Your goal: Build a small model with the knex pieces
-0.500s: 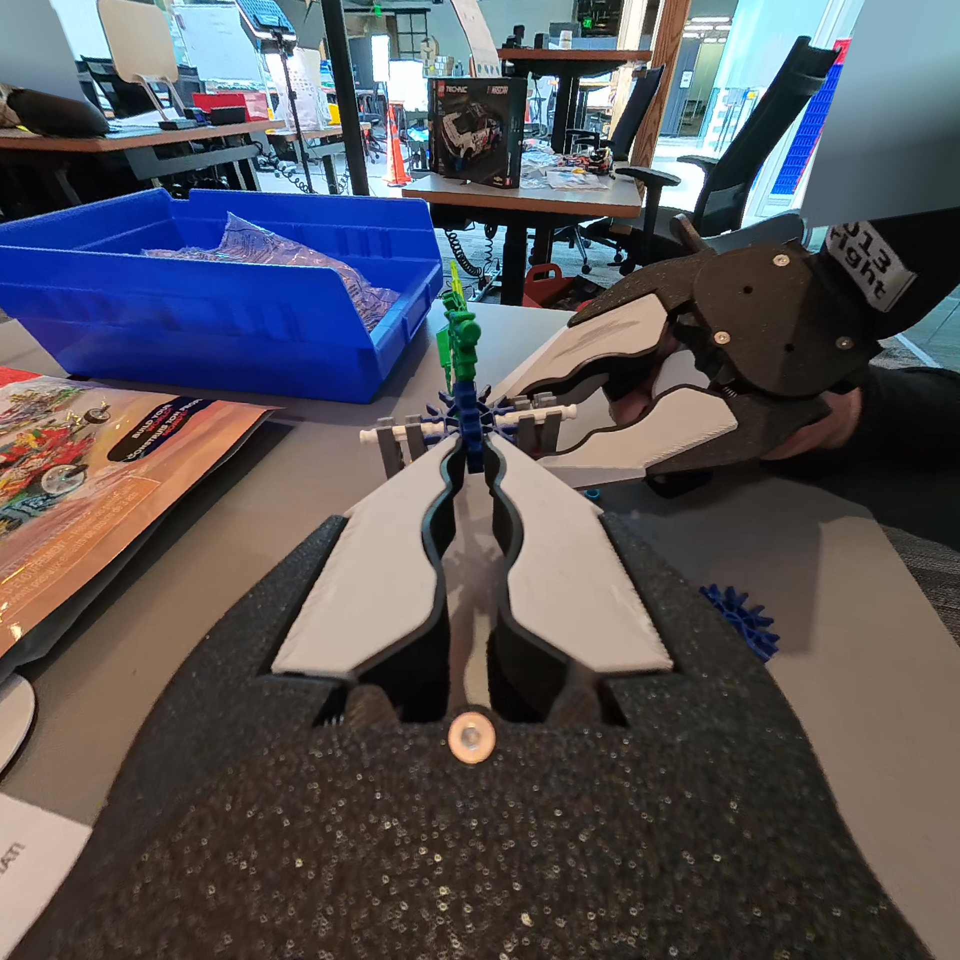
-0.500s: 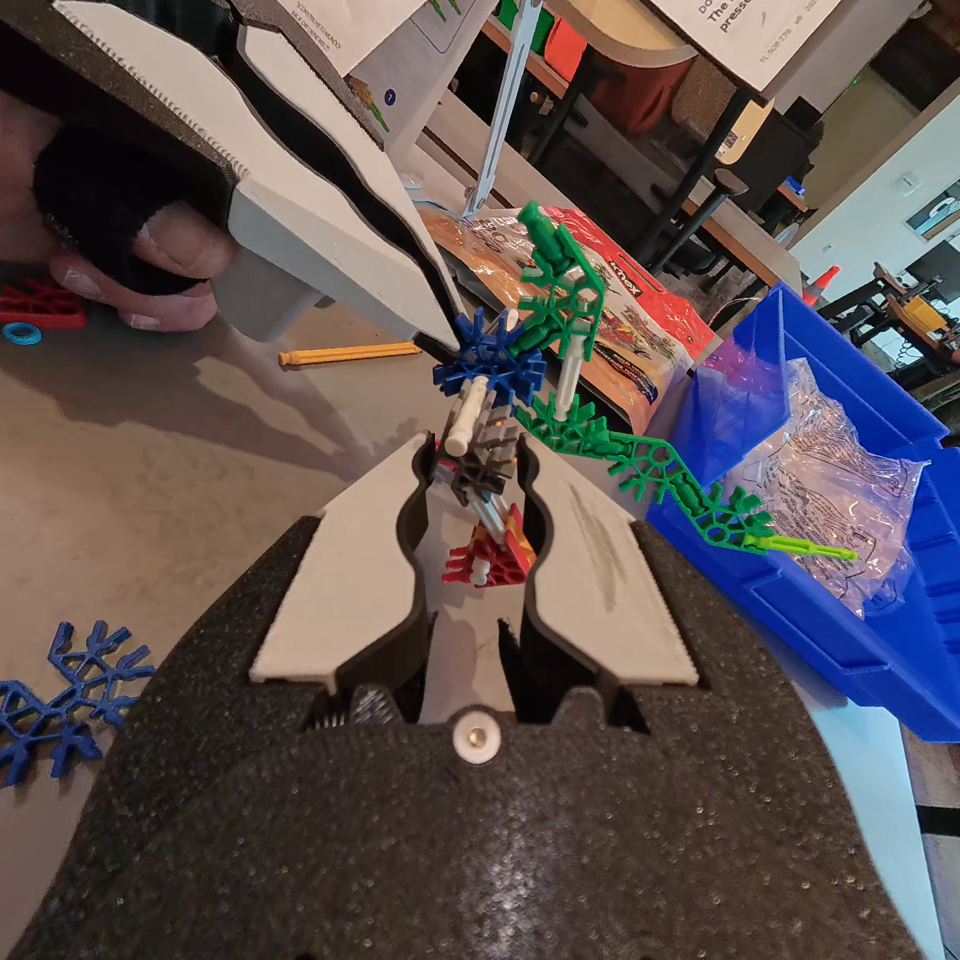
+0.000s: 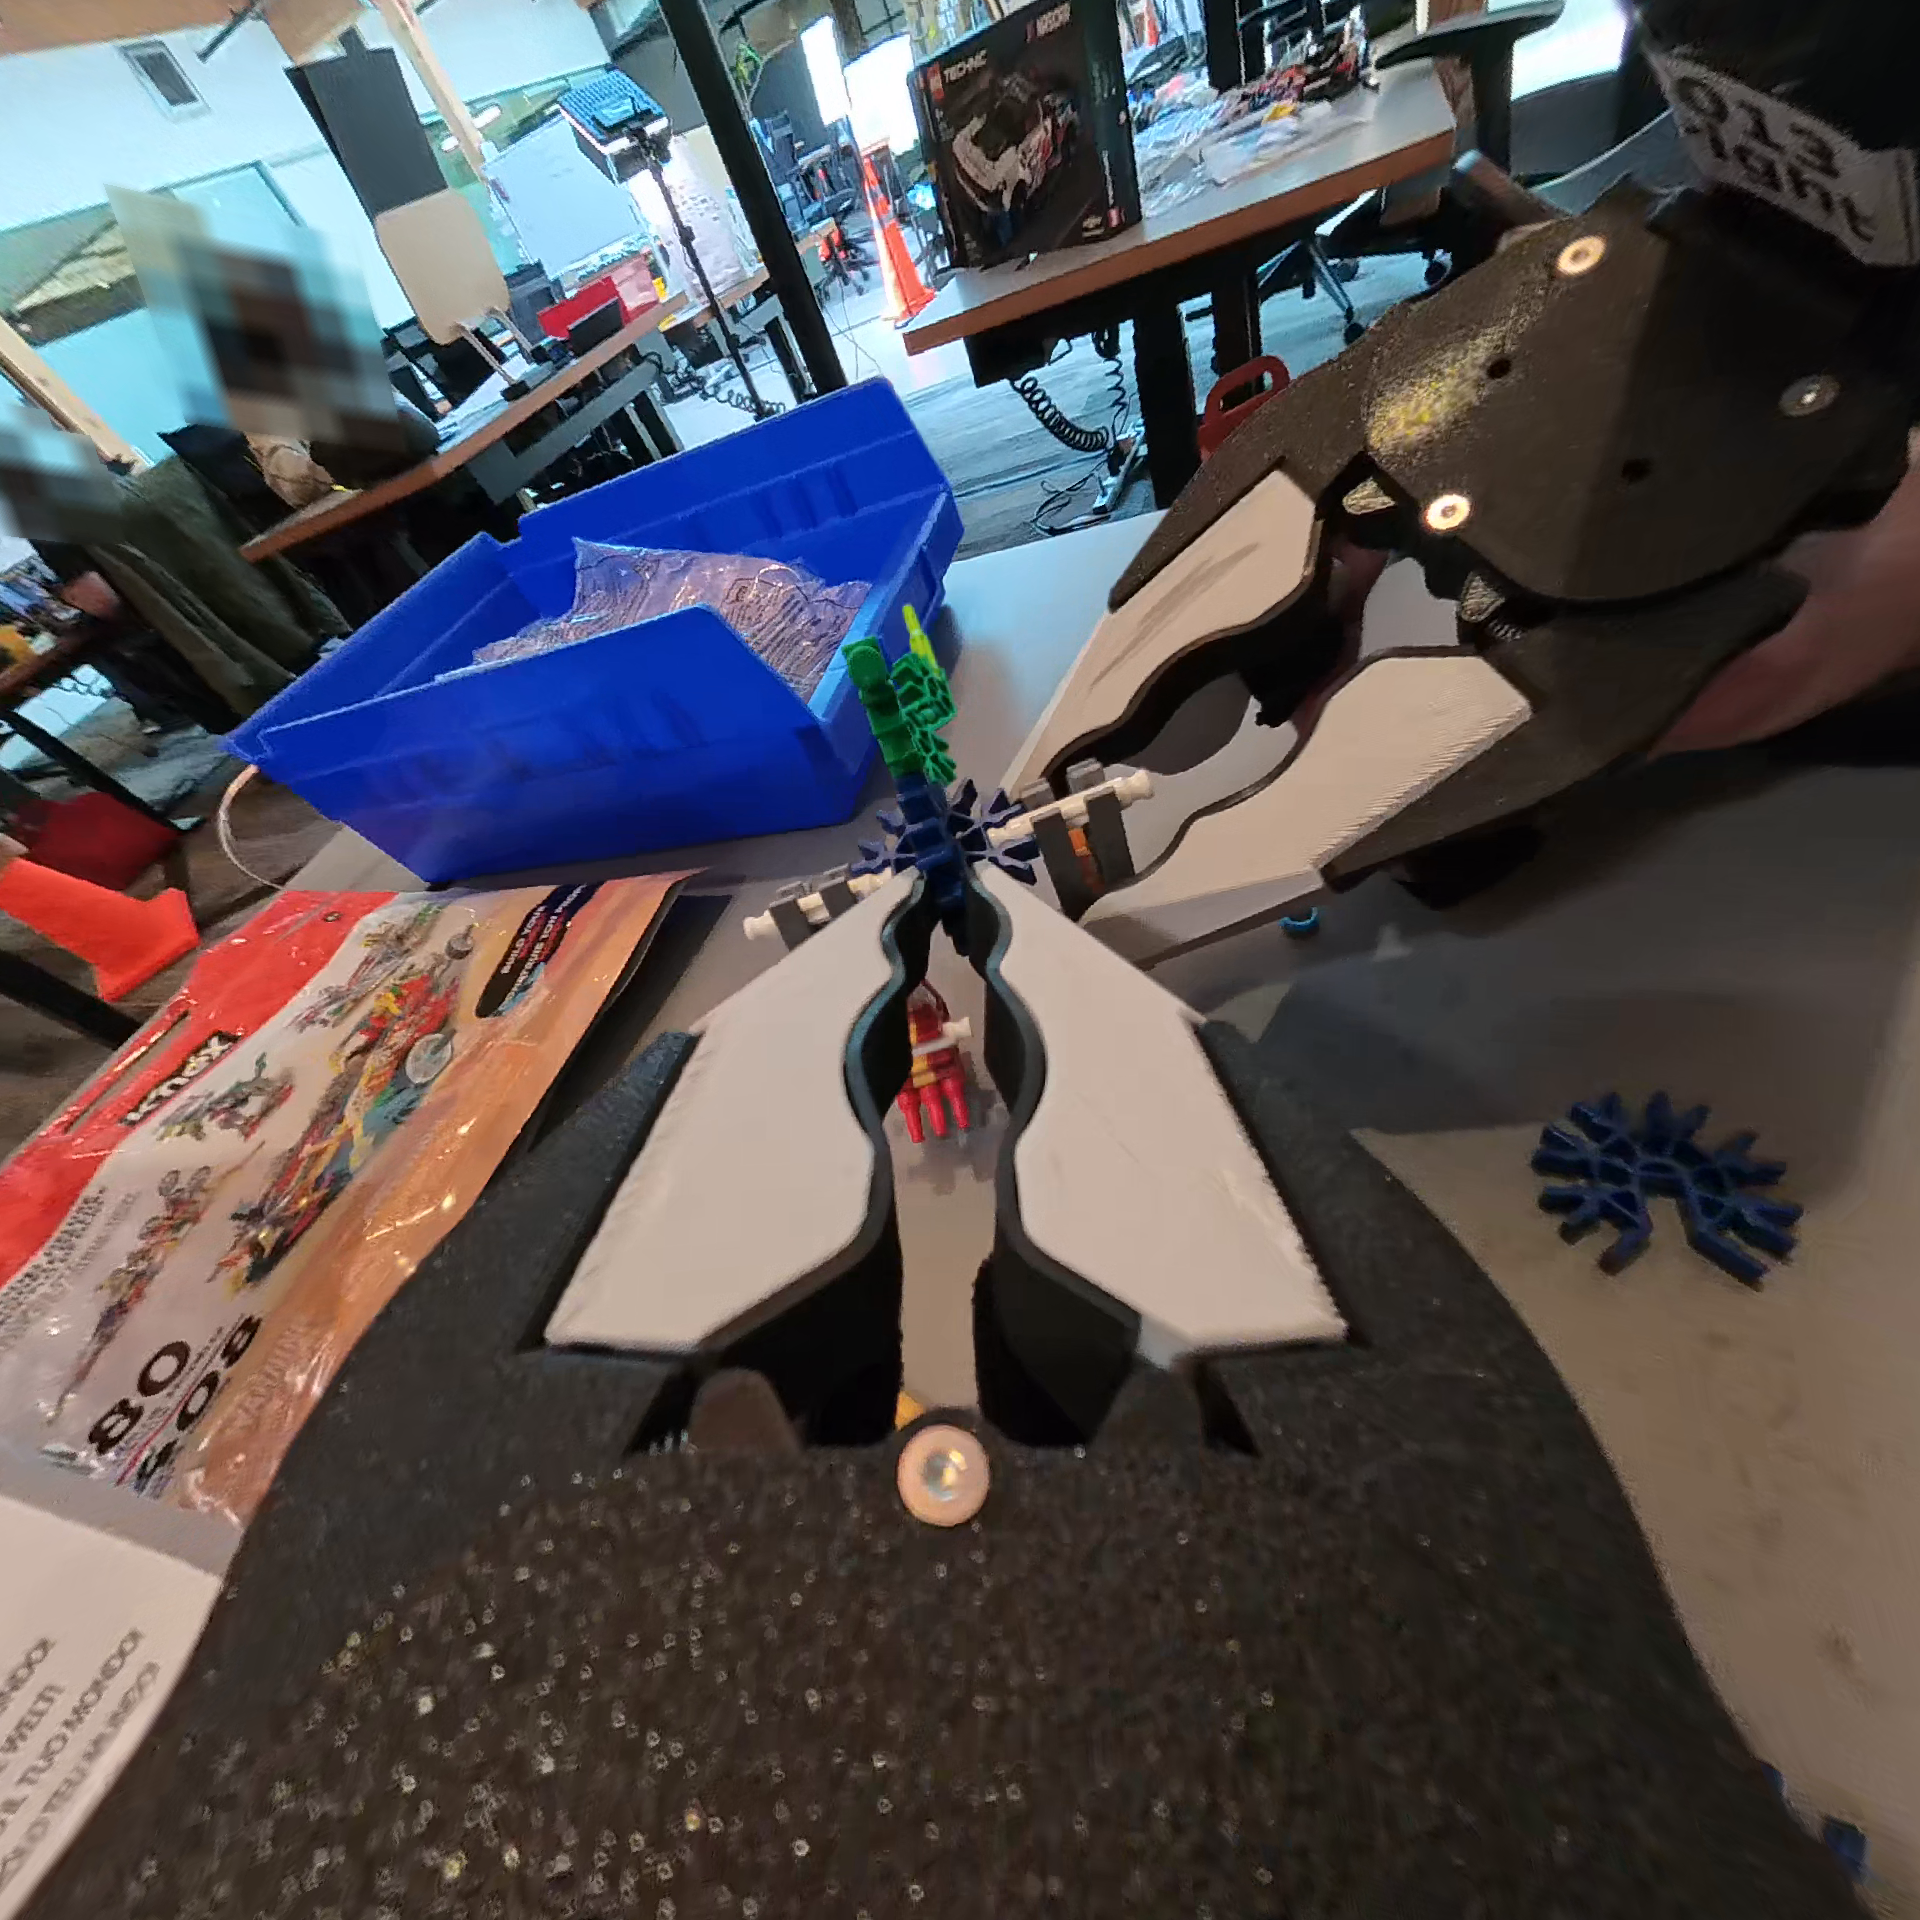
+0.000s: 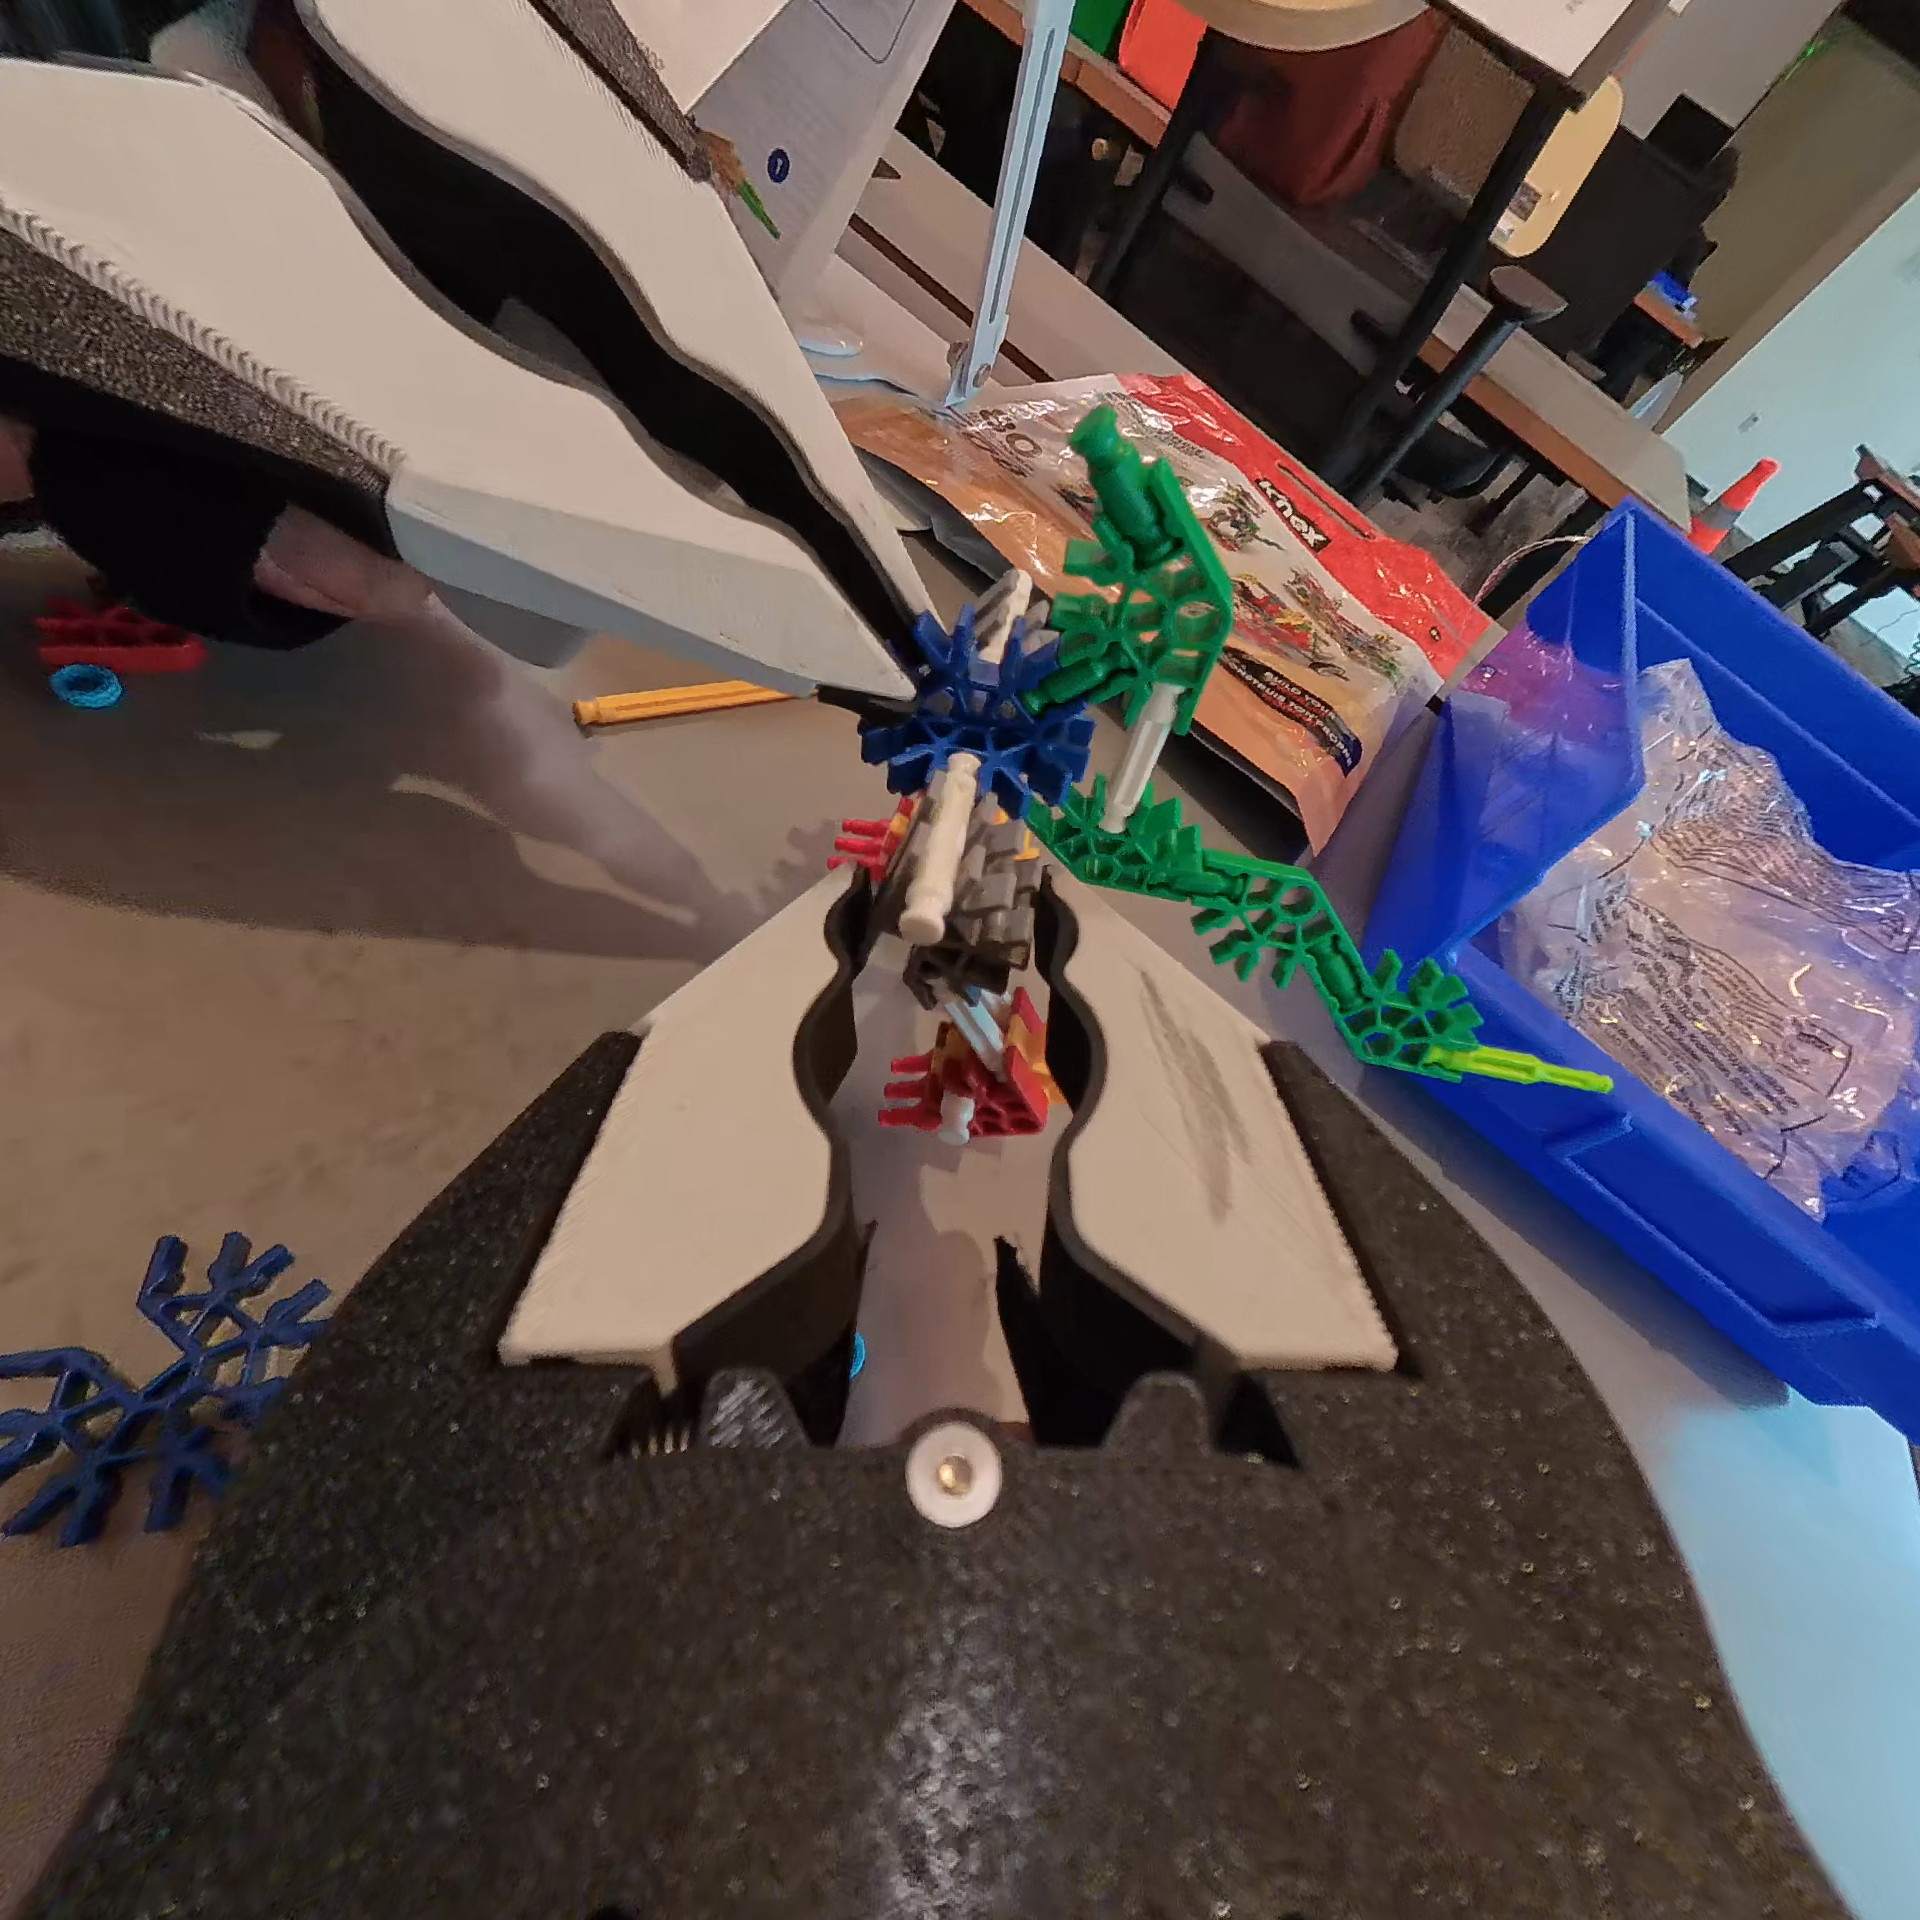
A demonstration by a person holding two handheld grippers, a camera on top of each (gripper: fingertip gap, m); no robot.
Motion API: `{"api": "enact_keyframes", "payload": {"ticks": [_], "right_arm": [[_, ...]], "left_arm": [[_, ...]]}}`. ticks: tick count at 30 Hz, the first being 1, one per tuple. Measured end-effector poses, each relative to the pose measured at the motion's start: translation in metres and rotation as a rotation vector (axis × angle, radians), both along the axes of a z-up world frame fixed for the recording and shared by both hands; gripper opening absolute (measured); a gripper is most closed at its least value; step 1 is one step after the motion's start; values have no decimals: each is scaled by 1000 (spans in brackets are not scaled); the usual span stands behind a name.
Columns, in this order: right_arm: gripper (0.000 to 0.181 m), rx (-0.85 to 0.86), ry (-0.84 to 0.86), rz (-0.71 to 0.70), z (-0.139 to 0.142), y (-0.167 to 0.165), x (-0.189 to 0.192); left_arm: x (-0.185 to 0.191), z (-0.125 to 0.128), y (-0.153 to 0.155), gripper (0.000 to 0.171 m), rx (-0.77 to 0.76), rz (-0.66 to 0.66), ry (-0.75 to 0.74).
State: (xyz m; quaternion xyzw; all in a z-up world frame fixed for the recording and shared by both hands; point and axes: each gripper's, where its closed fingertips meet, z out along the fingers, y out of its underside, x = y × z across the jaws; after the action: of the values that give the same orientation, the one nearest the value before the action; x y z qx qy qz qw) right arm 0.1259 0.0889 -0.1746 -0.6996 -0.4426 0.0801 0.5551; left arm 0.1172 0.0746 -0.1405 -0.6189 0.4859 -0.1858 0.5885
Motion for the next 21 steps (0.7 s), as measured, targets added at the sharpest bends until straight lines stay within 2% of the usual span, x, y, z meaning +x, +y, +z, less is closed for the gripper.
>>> {"api": "enact_keyframes", "payload": {"ticks": [16,21], "right_arm": [[31,-74,77,66,2,-8,-6],[30,-120,162,82,9,-9,-4]], "left_arm": [[-2,11,-5,6,-48,-35,-62],[-10,14,-4,30,-43,-46,-50]]}}
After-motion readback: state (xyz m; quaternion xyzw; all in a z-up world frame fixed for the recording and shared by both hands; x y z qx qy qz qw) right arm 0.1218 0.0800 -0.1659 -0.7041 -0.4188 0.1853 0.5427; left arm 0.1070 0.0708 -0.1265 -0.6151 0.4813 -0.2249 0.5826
